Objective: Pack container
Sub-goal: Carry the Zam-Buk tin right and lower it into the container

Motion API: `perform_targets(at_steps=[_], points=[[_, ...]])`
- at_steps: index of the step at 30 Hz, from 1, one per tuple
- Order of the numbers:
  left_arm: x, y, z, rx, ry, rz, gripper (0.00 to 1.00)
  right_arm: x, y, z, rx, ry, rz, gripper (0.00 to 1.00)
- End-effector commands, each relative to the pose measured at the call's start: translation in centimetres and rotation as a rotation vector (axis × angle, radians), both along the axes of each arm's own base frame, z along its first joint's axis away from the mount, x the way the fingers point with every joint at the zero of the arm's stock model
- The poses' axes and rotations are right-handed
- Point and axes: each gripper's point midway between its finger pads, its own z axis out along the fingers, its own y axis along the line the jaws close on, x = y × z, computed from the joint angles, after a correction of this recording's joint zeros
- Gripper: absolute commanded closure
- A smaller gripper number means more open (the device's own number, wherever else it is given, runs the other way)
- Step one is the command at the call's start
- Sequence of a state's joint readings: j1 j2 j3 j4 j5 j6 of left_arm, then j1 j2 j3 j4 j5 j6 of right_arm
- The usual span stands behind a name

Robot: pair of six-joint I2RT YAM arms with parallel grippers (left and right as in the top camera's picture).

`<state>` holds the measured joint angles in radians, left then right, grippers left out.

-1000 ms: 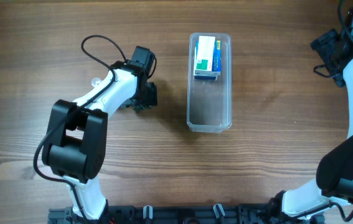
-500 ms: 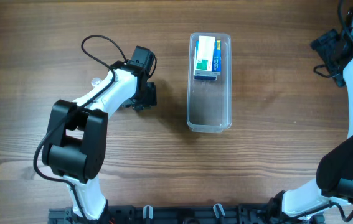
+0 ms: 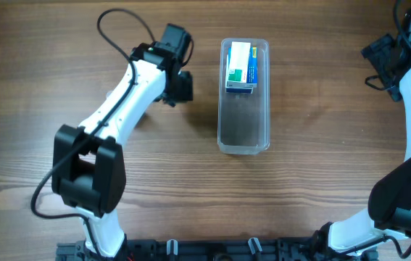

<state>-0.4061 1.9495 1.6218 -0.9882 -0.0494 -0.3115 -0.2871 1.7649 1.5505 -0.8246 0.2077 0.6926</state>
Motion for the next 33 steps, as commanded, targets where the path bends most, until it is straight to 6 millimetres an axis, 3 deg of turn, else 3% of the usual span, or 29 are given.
perform_targets(at_steps=[1,6,9,15,28,33], points=[[-0.8,-4.8,7.2,-0.141,-0.139,-0.107,0.36,-0.1,-0.2,-0.9,-0.002,0.02,-0.019,0.0],[-3.0,-9.2,10.0,-0.214,-0.201,-0.17,0.35,-0.1,-0.2,-0.9,-0.002,0.02,-0.019,0.0],[-4.5,-12.2,9.8,-0.242,-0.196,-0.203,0.33,-0.1,-0.2,-0.9,-0.002,0.02,-0.019,0.0],[-4.9,-15.4,8.6,-0.263,-0.205,-0.212,0.35,-0.1,-0.2,-0.9,-0.002,0.02,-0.019,0.0],[-3.5,-17.5,1.5,-0.221,-0.126,-0.192,0.38,-0.1,-0.2,-0.9,-0.002,0.02,-0.019,0.0],[-3.2,-18.0,0.1,-0.225,-0.112,-0.169,0.38,-0.1,-0.2,-0.9,-0.002,0.02,-0.019,0.0]])
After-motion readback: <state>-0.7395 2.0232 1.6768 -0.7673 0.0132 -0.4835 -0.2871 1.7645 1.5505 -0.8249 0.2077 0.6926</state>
